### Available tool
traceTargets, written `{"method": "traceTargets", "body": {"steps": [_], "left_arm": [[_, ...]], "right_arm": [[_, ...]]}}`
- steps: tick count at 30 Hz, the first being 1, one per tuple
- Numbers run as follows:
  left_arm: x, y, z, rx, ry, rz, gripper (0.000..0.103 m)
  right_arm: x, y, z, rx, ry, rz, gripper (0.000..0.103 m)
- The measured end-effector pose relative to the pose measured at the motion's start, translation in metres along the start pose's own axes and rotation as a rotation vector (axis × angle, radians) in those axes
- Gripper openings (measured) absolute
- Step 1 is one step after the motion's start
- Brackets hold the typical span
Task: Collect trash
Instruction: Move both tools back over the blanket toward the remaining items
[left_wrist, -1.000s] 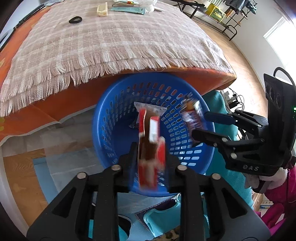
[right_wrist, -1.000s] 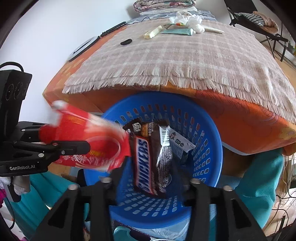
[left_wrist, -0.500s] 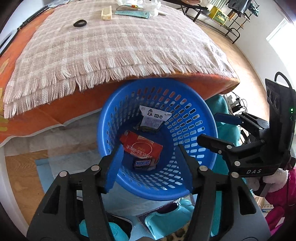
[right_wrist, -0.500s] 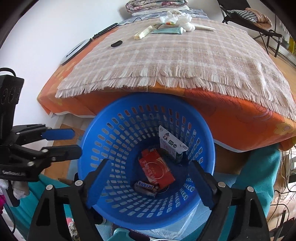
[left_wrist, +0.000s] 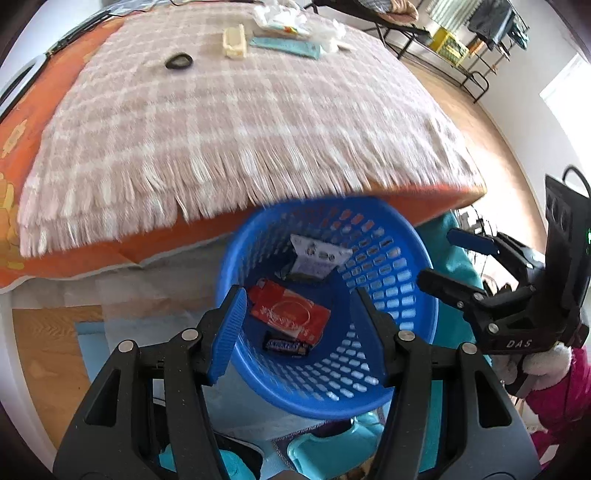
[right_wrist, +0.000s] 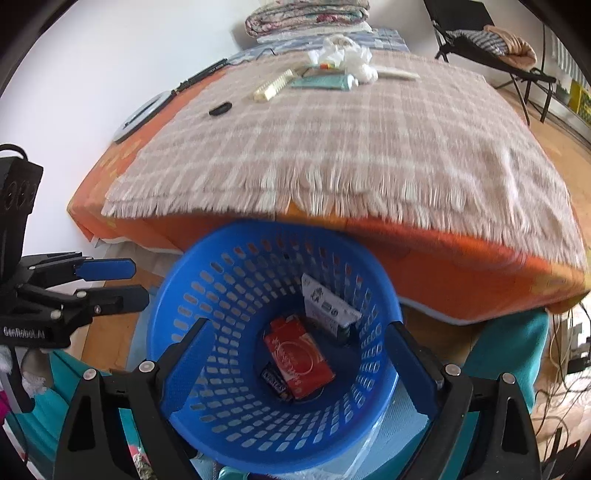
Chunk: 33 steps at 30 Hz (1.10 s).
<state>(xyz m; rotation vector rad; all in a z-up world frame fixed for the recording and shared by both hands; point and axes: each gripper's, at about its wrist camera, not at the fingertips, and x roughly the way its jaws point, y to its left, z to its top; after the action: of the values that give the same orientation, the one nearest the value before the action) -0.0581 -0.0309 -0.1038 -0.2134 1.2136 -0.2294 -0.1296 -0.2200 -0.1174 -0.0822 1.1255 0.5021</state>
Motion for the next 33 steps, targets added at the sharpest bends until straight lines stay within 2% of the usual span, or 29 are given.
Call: {"method": "traceTargets", "body": {"steps": [10, 17, 21, 26, 33], "left_arm": [[-0.017, 0.023, 0.06, -0.042, -0.101, 0.039, 0.06], [-0.016, 0.024, 0.099, -0.031, -0.145, 0.031, 0.06], [-0.009, 0.021, 0.126, -0.009, -0.171, 0.038, 0.06], [0.004, 0.029, 0.16, -0.056, -0.193, 0.017, 0.06], [0.035, 0.04, 0.201, -0.099, -0.195, 0.017, 0.06]], "right_arm": [[-0.017, -0.009, 0.053, -0.045, -0.13, -0.005, 0.094], [-0.015, -0.02, 0.097, -0.037, -0.167, -0.019, 0.094], [-0.012, -0.03, 0.124, -0.016, -0.199, -0.025, 0.094], [-0.002, -0.046, 0.165, 0.034, -0.233, -0.021, 0.093], [0.028, -0.067, 0.207, 0.087, -0.232, -0.011, 0.085]]}}
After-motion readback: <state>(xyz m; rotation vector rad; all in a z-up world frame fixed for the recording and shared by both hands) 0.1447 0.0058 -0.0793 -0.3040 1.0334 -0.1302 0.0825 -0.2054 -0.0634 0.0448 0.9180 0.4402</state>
